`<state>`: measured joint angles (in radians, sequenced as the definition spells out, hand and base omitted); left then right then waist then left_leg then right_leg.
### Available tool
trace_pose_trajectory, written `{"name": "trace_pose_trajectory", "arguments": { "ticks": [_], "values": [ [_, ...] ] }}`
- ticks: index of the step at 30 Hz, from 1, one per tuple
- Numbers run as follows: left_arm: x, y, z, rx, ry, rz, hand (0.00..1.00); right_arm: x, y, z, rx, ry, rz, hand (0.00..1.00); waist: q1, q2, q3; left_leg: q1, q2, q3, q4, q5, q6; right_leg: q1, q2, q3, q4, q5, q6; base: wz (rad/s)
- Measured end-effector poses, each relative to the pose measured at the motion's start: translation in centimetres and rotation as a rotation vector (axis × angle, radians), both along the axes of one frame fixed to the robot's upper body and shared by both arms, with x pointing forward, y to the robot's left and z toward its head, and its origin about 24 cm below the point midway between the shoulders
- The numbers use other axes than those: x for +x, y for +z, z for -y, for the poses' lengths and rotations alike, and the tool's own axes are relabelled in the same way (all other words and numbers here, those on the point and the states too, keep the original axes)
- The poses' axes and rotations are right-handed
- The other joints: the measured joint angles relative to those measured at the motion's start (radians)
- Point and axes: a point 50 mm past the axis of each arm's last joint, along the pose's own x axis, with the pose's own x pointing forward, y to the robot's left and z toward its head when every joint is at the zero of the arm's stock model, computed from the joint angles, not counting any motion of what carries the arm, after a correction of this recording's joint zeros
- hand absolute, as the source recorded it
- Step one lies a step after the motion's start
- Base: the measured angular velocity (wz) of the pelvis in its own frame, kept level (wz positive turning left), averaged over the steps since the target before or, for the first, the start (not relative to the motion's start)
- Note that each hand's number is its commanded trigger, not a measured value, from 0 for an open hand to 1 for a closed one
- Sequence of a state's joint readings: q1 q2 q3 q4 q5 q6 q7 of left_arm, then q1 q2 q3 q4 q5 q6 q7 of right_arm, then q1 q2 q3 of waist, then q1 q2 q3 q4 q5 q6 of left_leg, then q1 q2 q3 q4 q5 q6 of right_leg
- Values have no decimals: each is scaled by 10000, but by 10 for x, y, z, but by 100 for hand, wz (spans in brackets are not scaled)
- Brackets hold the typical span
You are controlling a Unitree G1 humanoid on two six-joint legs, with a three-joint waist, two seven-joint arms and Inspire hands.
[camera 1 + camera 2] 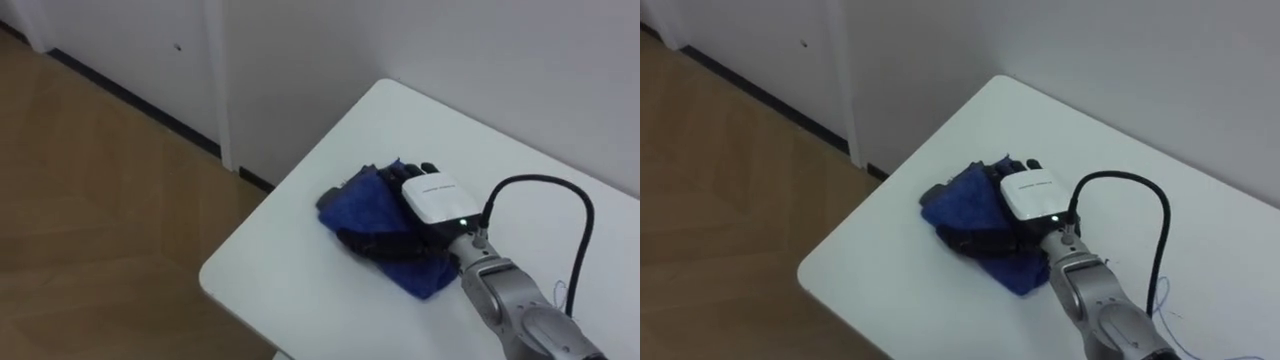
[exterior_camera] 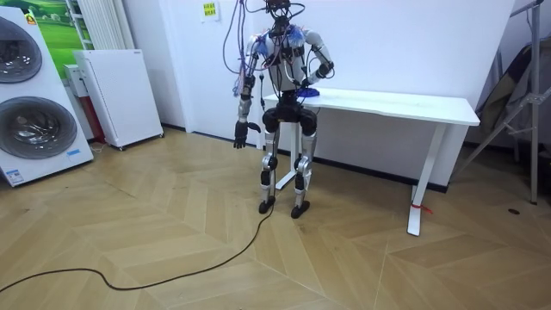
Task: Wipe table
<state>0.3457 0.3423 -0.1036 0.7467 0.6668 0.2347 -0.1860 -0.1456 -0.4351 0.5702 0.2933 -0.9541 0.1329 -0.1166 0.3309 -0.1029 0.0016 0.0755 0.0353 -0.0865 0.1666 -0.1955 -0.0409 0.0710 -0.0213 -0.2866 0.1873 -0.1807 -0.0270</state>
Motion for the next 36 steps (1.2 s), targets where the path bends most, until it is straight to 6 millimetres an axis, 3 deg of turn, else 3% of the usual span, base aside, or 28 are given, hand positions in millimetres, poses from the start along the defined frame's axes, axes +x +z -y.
{"name": "trace_pose_trajectory", "arguments": {
  "ticks": [7, 8, 9, 11, 25, 36],
  "values": [
    [7, 2, 6, -142, -88, 374, 0, -4, 7, -9, 328, 303, 99, 0, -221, 156, 30, -16, 0, 74, -26, -4, 6, -18, 0, 38, -11, -8, 15, 0],
    [9, 2, 8, -189, -116, 483, 0, -5, 6, -9, 323, 282, 31, 11, -239, 189, 29, -16, 0, 77, -27, -5, 7, -23, 4, 57, -10, -9, 15, 0],
    [10, 2, 9, -207, -125, 514, 0, -6, 5, -9, 317, 269, -17, 69, -243, 202, 24, -15, 1, 82, -27, -5, 7, -23, 6, 76, -10, -9, 15, 0],
    [9, 1, 11, -227, -97, 554, 0, -12, -1, -6, 296, 175, -267, 100, -249, 246, -2, -11, 1, 116, -24, -5, 7, -21, 8, 123, -7, -12, 19, 0],
    [6, 0, 12, -123, -45, 551, 0, -9, 2, 6, 496, -493, 630, 100, -282, 227, -44, 140, -114, 192, 10, -1, 66, 175, -121, 124, 10, -152, 128, 7],
    [16, 3, 15, -352, -266, 1068, 0, -8, 10, -3, 949, 57, 661, 100, -610, 253, -25, 74, -123, 292, 4, 7, 88, 142, -115, 326, -2, -150, 129, 0]
  ]
}}
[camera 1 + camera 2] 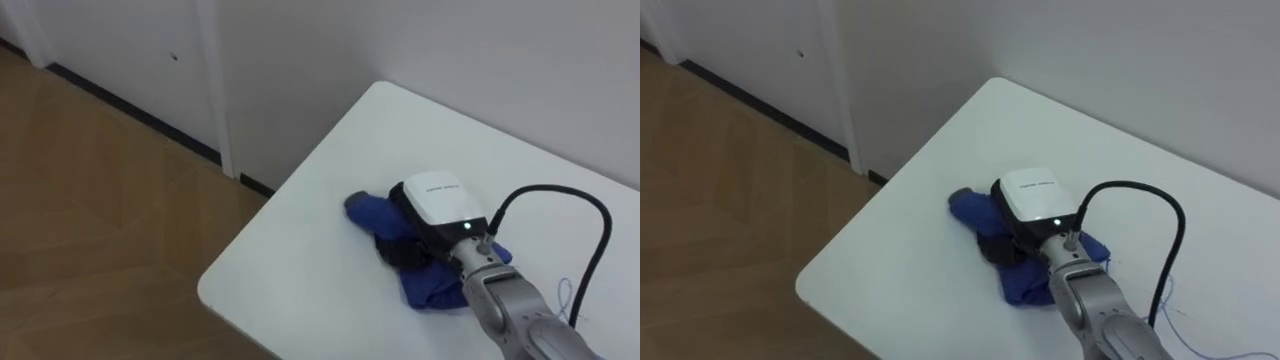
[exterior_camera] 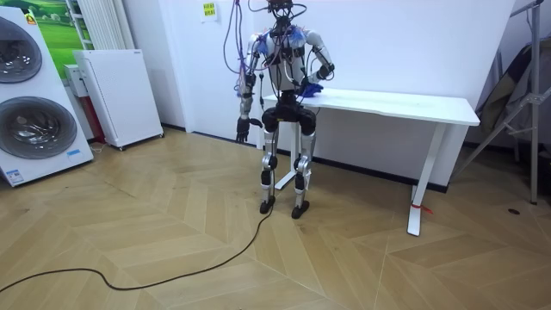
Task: Wipe table
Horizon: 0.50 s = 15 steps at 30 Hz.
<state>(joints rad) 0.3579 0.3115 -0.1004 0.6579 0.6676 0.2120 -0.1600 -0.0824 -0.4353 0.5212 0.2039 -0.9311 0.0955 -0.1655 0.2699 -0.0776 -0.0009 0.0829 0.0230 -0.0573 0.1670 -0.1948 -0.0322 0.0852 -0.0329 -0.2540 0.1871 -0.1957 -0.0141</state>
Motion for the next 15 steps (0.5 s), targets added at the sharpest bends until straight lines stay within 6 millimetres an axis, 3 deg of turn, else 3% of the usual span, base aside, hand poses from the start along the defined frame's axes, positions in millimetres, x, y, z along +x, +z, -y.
{"name": "trace_pose_trajectory", "arguments": {
  "ticks": [8, 13, 15],
  "values": [
    [14, 1, 2, -203, -136, 442, 0, -1, -3, 2, 1013, -269, -255, 100, -295, -4, 68, 25, -12, 29, -2, 1, 1, -48, -1, 152, -9, 0, 1, -2],
    [11, 0, 3, -203, -66, 335, 0, -1, -5, 4, 1753, -682, -596, 100, -393, 109, 119, 83, -8, 153, -3, 0, 1, 15, 21, 387, -9, 0, 1, -3],
    [8, -2, 5, -147, -101, 205, 0, -2, -11, 5, 2383, -1129, -878, 100, -447, 166, 99, 150, -10, 171, -7, 0, 1, 70, 23, 413, -9, 1, 2, -5]
  ]
}}
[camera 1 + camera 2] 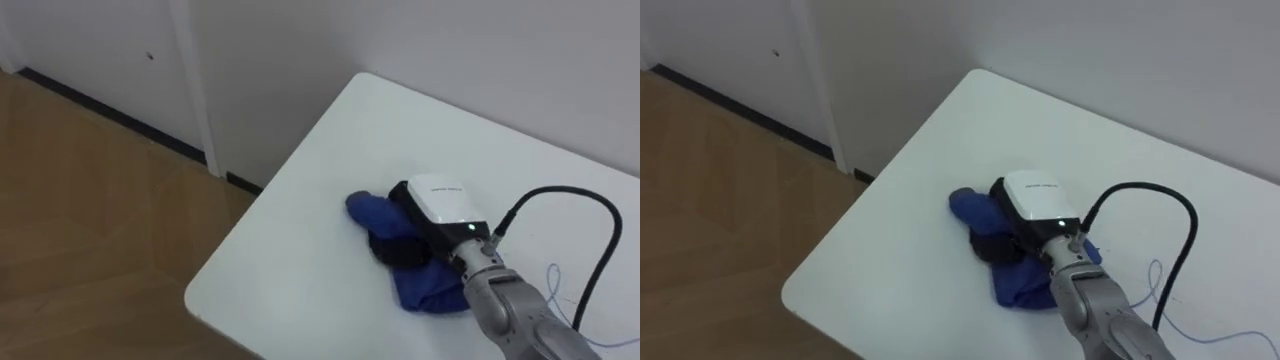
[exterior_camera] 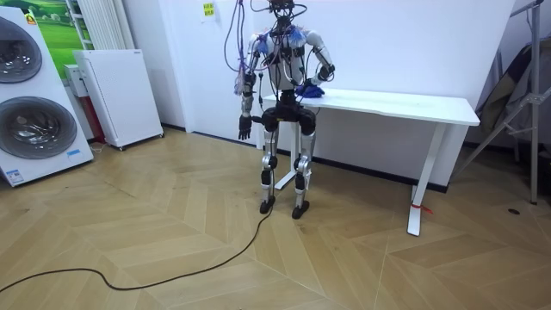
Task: Wipe table
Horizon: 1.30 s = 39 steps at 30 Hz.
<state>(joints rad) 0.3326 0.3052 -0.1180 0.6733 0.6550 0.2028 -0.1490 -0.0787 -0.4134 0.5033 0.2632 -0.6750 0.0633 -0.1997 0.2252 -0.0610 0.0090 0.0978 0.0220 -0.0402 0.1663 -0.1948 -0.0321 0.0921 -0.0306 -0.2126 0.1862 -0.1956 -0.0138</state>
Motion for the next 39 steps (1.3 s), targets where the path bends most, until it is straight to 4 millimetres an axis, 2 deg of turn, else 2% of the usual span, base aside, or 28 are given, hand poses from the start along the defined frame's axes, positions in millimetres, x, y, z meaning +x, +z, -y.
{"name": "trace_pose_trajectory", "arguments": {
  "ticks": [3, 6, 9, 12, 14, 15, 17, 18, 20, 21, 23, 26, 30, 33, 36, 39],
  "values": [
    [-11, -6, 3, -33, 407, -332, 0, -1, -10, -2, 1070, -804, -436, 100, -61, 107, -37, 47, 14, 107, 3, -1, 0, 62, 11, 74, 12, 0, 0, -6],
    [-12, -8, 8, -72, 488, -337, 0, 1, -13, 8, 2111, -1776, -707, 100, -211, 207, -23, 68, 19, 140, 7, -19, 31, -34, -3, 77, 47, 1, 1, 3],
    [-22, -8, 5, 69, 656, -441, 0, 2, -18, 32, 2687, -3167, -599, 100, -347, 320, -44, 156, 3, 146, 1, -44, 73, 16, -5, 159, 11, 4, 9, 0],
    [-45, -8, 1, 206, 1021, -834, 0, -11, -28, 74, 2921, -5314, -272, 100, -665, 370, -127, 251, -30, 129, 3, -69, 116, 153, -42, 86, -11, -18, 58, 7],
    [-68, -6, -7, 488, 1493, -1231, 0, -35, -38, 113, 2504, -7178, -15, 100, -1005, 351, -144, 462, -50, 124, -10, -79, 132, 462, -54, 89, -155, -23, 74, 8],
    [-71, -6, -9, 579, 1615, -1303, 0, -43, -40, 123, 2336, -7636, 39, 100, -1091, 330, -161, 528, -59, 139, -11, -81, 136, 543, -69, 97, -195, -33, 88, 7],
    [-86, -2, -14, 842, 1920, -1485, 0, -78, -46, 156, 1755, -9247, 177, 100, -1243, 294, -214, 692, -67, 331, -4, -85, 139, 705, -115, 179, -210, -73, 117, -6],
    [-88, -2, -16, 898, 1996, -1503, 0, -87, -46, 164, 1710, -9678, 222, 100, -1304, 268, -228, 712, -70, 375, -6, -85, 138, 721, -116, 190, -214, -81, 125, 0],
    [-95, -1, -22, 1124, 2278, -1701, 0, -116, -51, 185, 1483, -11136, 200, 100, -1520, 171, -245, 867, -61, 408, -22, -85, 139, 880, -113, 247, -274, -83, 128, 0],
    [-96, -1, -23, 1162, 2349, -1705, 0, -123, -52, 189, 1387, -11433, 179, 100, -1585, 136, -267, 904, -58, 435, -19, -86, 138, 925, -109, 277, -287, -84, 127, -7],
    [-92, -1, -25, 1199, 2502, -1560, 0, -149, -53, 201, 1139, -12446, 189, 100, -1782, 80, -274, 957, 8, 585, -9, -188, 206, 995, -35, 382, -319, -88, 131, 0],
    [-83, -2, -25, 1197, 2491, -1384, 0, -170, -53, 207, 874, -13046, 148, 100, -2058, 54, -275, 967, 40, 665, -5, -255, 248, 1008, 30, 454, -293, -58, 131, -7],
    [-78, -3, -22, 1135, 2461, -1254, 0, -175, -53, 207, 692, -13165, 226, 100, -2189, 44, -273, 1061, 56, 765, -21, -300, 271, 1002, 65, 574, -256, -31, 121, -17],
    [-73, -6, -16, 1012, 2450, -1094, 0, -162, -52, 203, 645, -13050, 208, 100, -2096, 41, -264, 1189, 78, 929, -79, -310, 262, 961, 139, 798, -191, -1, 118, -24],
    [-74, -7, -13, 966, 2388, -1175, 0, -151, -50, 197, 150, -12532, 124, 100, -1857, 67, -251, 1321, 122, 919, -163, -369, 239, 904, 214, 1034, -155, 14, 90, -38],
    [-73, -7, -15, 1011, 2297, -1303, 0, -123, -44, 175, -548, -10511, -9, 100, -1453, 121, -208, 1261, 187, 840, -248, -392, 234, 639, 310, 1214, 28, 78, 41, -50]
  ]
}}
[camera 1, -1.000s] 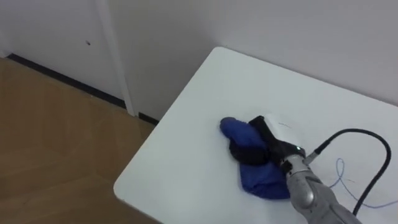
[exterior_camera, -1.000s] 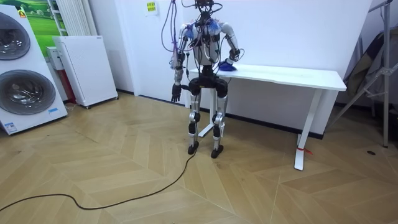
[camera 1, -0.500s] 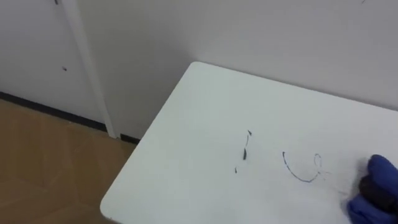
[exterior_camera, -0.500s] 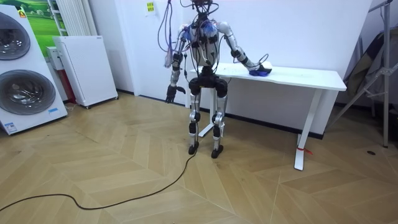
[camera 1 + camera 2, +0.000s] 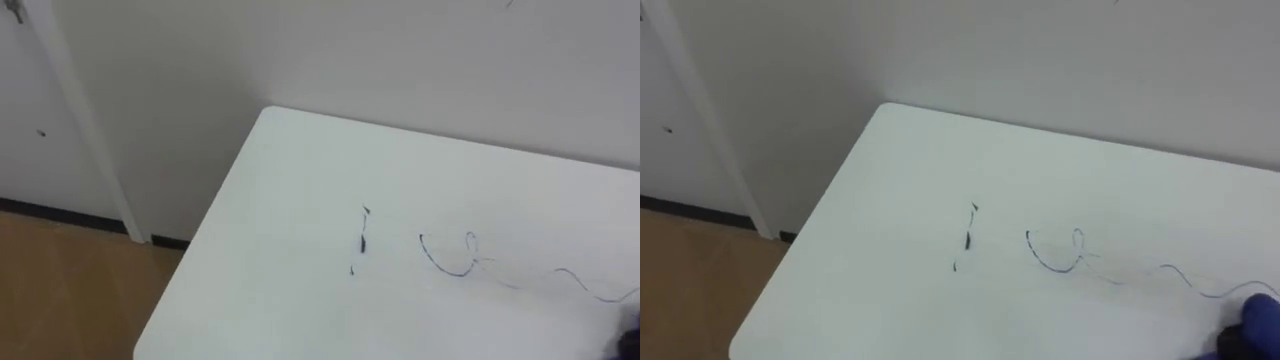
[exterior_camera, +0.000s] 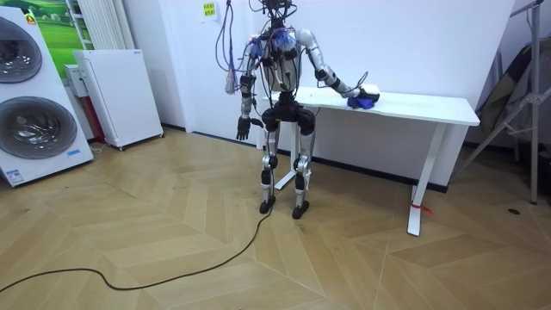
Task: Wipe table
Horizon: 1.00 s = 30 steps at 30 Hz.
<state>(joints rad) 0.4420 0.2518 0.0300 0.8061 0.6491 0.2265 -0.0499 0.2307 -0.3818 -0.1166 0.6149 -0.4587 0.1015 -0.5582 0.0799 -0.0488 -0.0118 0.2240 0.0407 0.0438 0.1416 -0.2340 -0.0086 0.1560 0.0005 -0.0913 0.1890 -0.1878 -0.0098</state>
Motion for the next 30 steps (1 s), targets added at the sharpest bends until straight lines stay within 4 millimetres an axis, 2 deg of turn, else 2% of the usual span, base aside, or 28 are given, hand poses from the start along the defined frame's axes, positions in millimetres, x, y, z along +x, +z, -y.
{"name": "trace_pose_trajectory", "arguments": {
  "ticks": [2, 3, 4, 5, 7, 9, 10, 11, 15, 16, 18, 21, 22, 24, 25, 28, 30],
  "values": [
    [4, 0, 0, -44, -31, -41, 0, 33, 5, -32, -131, 2269, -130, 100, 155, -6, 36, -197, 3, -233, 34, -2, -4, -194, 16, -74, 10, 34, -25, -11],
    [5, -1, 1, -72, -103, -56, 0, 42, 7, -40, -140, 2759, -115, 100, 196, 0, 78, -206, 4, -243, 52, -2, -5, -208, 22, -74, 11, 41, -31, 0],
    [7, -2, 4, -165, -260, -71, 0, 61, 10, -53, -163, 3638, -67, 100, 339, 0, 175, -217, 6, -254, 88, -2, -4, -244, 22, -80, 12, 42, -33, 6],
    [8, -3, 7, -247, -412, -103, 0, 77, 13, -64, -226, 4342, -82, 100, 502, 14, 207, -271, 5, -282, 75, -13, -14, -358, 17, -100, 4, 25, -25, 9],
    [7, -4, 9, -322, -566, -160, 0, 90, 17, -72, -107, 4854, -72, 100, 663, -20, 228, -429, -13, -455, 83, -30, -11, -400, -13, -263, -37, 19, -18, 26],
    [2, -2, 10, -348, -532, -208, 0, 98, 21, -72, 50, 4909, -67, 100, 730, -52, 231, -530, -21, -622, 116, -28, -11, -403, -44, -559, -49, 16, -21, 31],
    [-2, -1, 9, -377, -380, -287, 0, 97, 20, -68, 240, 4724, -75, 100, 679, -69, 224, -620, -39, -772, 202, -27, -12, -376, -88, -878, -62, 4, -20, 37],
    [-6, 0, 9, -362, -318, -352, 0, 94, 18, -64, 427, 4630, -31, 100, 607, -80, 215, -718, -71, -885, 313, -27, -12, -343, -134, -1160, -65, -7, -5, 40],
    [-5, 2, 4, -430, -224, -236, 0, 81, 10, -48, 1481, 3852, 194, 100, 505, -84, 186, -807, -185, -1096, 474, -27, -12, -134, -272, -1496, -222, -41, 48, 31],
    [-3, 3, 1, -375, -251, -117, 0, 77, 7, -43, 1849, 3473, 224, 100, 480, -89, 128, -805, -222, -1113, 470, -27, -9, -119, -328, -1579, -213, -72, 87, 29],
    [-3, 5, -3, -279, -343, -124, 0, 72, 4, -35, 2204, 3030, 224, 100, 424, -80, 92, -779, -295, -1144, 522, -16, 10, -7, -380, -1617, -213, -107, 143, 34],
    [-11, 10, -13, -1, -62, -214, 0, 57, 0, -20, 2398, 2319, 65, 100, 328, -64, -18, -720, -399, -1115, 629, -48, 88, 201, -514, -1752, -195, -196, 256, 36],
    [-12, 12, -20, 205, 112, -182, 0, 47, -2, -12, 2410, 1856, 44, 100, 330, -84, -112, -710, -395, -1110, 604, -22, 138, 231, -554, -1707, -193, -208, 278, 23],
    [-16, 16, -29, 594, 110, -462, 0, 33, -5, 1, 2303, 1047, -28, 100, 281, -95, -116, -594, -414, -1071, 616, -22, 152, 410, -586, -1653, -223, -203, 296, 18],
    [-20, 18, -33, 762, 295, -558, 0, 24, -7, 10, 2229, 419, -36, 100, 96, -106, -117, -491, -493, -1071, 635, -41, 183, 582, -610, -1601, -236, -225, 333, 25],
    [-16, 15, -29, 683, 402, -460, 0, 0, -6, 29, 1785, -801, -37, 100, -274, -112, -127, -421, -527, -977, 638, -70, 242, 700, -691, -1577, -221, -288, 419, 9],
    [-12, 14, -27, 615, 402, -325, 0, -10, -7, 33, 1693, -1184, -62, 100, -399, -128, -132, -382, -527, -904, 622, -77, 253, 742, -686, -1510, -212, -287, 420, -12]
  ]
}}
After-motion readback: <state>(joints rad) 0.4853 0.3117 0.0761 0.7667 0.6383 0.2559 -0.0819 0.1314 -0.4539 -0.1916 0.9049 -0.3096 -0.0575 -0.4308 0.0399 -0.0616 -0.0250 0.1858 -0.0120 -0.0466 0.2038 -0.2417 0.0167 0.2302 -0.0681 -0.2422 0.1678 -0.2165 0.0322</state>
